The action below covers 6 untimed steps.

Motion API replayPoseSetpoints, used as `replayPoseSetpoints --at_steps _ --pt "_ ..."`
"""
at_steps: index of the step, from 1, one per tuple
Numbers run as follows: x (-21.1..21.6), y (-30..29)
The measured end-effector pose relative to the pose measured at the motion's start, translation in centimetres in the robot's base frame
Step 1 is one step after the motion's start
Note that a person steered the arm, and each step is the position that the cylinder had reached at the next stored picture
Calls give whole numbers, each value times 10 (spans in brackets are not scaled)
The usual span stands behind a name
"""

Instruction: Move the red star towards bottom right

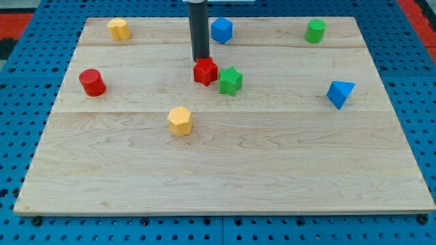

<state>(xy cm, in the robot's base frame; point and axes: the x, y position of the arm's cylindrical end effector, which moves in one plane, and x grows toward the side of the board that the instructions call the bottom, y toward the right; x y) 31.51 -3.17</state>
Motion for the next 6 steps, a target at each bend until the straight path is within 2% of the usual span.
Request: replayPoseSetpoints --at_steps 3,4,5,6 --pt "50 -58" --pt "32 -98" --pt "36 -126" --pt "21 -56"
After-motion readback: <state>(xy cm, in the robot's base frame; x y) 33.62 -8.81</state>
